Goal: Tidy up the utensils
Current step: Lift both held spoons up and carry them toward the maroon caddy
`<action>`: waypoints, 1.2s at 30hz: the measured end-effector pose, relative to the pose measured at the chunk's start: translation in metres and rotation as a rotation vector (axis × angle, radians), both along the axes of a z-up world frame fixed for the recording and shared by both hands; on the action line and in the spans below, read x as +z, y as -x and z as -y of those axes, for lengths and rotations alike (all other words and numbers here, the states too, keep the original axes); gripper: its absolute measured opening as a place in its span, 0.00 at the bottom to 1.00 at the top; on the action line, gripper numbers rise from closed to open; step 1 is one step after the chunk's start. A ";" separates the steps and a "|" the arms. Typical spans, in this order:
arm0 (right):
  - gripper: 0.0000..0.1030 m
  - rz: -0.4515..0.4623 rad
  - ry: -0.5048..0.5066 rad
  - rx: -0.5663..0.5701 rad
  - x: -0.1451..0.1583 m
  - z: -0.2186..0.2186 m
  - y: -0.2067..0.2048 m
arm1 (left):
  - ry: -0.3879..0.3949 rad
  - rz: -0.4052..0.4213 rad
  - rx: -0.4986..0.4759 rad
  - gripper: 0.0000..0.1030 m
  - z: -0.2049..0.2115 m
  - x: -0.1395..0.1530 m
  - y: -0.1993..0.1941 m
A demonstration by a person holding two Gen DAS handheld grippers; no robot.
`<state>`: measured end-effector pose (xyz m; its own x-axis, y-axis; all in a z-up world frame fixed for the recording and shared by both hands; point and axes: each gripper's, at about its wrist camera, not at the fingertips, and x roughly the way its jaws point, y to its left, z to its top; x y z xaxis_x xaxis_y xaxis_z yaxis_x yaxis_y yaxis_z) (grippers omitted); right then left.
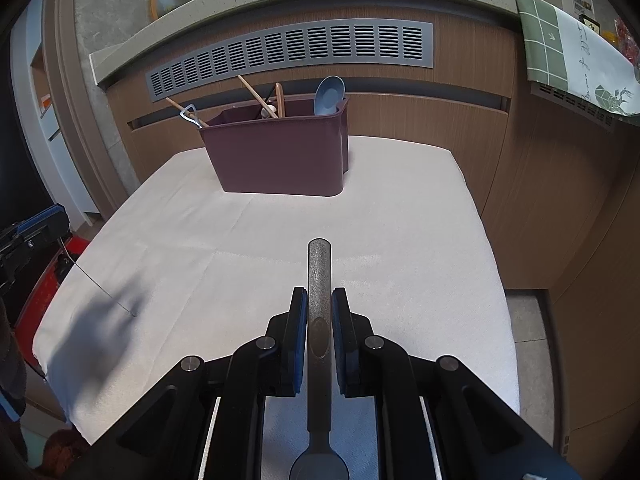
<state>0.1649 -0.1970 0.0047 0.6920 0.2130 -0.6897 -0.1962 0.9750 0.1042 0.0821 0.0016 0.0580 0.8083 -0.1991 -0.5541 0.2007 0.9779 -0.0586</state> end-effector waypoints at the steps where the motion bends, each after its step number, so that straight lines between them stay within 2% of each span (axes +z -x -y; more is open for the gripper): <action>1: 0.11 0.000 0.000 0.000 0.000 0.000 0.000 | 0.001 -0.001 -0.001 0.25 -0.001 0.000 -0.001; 14: 0.11 0.031 0.000 -0.005 0.009 -0.001 -0.002 | 0.010 0.023 -0.005 0.25 -0.002 0.014 0.000; 18: 0.11 0.053 0.001 -0.007 0.017 -0.002 -0.005 | -0.003 0.063 -0.008 0.25 0.002 0.030 -0.005; 20: 0.11 0.079 -0.011 -0.012 0.029 -0.001 -0.009 | -0.015 0.106 0.000 0.18 0.003 0.046 -0.010; 24: 0.11 0.179 -0.038 -0.025 0.076 0.002 -0.025 | 0.000 0.211 -0.002 0.17 -0.001 0.091 -0.030; 28: 0.11 0.359 -0.044 -0.026 0.142 0.000 -0.044 | 0.016 0.301 -0.024 0.17 -0.007 0.126 -0.057; 32: 0.11 0.444 -0.070 0.000 0.176 -0.006 -0.062 | 0.040 0.261 -0.009 0.18 -0.024 0.121 -0.084; 34: 0.11 0.451 -0.053 0.023 0.173 -0.012 -0.067 | 0.056 0.194 0.004 0.18 -0.034 0.105 -0.096; 36: 0.11 0.413 -0.042 0.039 0.157 -0.019 -0.077 | 0.073 0.090 0.039 0.22 -0.051 0.075 -0.107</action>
<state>0.2421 -0.1780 0.1620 0.8994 0.2670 -0.3462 -0.2670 0.9625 0.0489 0.1891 0.0524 0.1332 0.8619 -0.2033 -0.4645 0.1700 0.9789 -0.1130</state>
